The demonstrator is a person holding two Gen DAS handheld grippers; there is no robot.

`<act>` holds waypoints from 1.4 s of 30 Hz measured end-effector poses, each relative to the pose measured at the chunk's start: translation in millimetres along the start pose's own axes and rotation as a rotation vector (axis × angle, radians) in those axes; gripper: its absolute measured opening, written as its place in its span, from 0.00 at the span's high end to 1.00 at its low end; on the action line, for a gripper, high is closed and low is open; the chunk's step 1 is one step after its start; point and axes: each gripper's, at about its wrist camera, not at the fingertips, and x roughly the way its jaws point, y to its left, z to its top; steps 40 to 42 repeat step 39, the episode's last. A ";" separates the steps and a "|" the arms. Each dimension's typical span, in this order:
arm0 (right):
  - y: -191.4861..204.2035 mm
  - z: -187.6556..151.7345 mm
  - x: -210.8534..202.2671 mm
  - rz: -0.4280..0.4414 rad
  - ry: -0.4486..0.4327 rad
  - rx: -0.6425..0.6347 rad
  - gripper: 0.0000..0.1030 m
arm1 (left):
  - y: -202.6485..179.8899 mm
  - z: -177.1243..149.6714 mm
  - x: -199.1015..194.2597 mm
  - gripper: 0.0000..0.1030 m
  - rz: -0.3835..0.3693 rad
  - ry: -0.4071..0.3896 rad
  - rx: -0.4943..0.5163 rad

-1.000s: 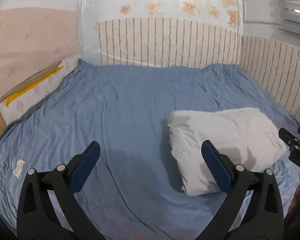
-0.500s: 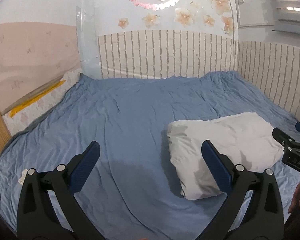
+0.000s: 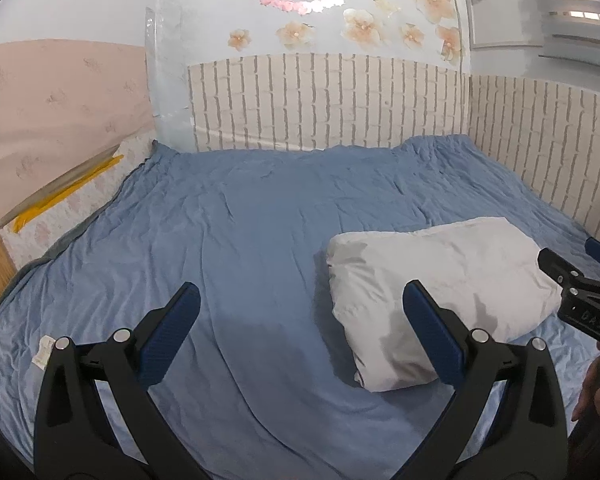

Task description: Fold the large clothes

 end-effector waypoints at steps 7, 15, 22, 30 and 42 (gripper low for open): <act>-5.1 -1.7 -2.8 -0.004 0.000 0.005 0.02 | 5.0 -0.2 -0.5 0.03 -0.005 -0.009 -0.008; -7.1 -3.4 -1.8 -0.006 0.004 0.005 0.02 | 4.1 -1.7 0.8 0.03 0.004 -0.008 0.007; -7.6 -2.9 -1.6 -0.006 0.003 0.005 0.02 | 4.6 -1.7 0.7 0.03 0.000 -0.004 0.007; -8.6 -2.6 -1.4 -0.004 0.005 0.004 0.02 | 3.2 -2.7 0.0 0.03 0.007 0.000 0.013; -7.3 -5.9 0.0 -0.012 0.019 0.006 0.02 | 2.7 -4.4 2.1 0.03 0.012 0.023 0.006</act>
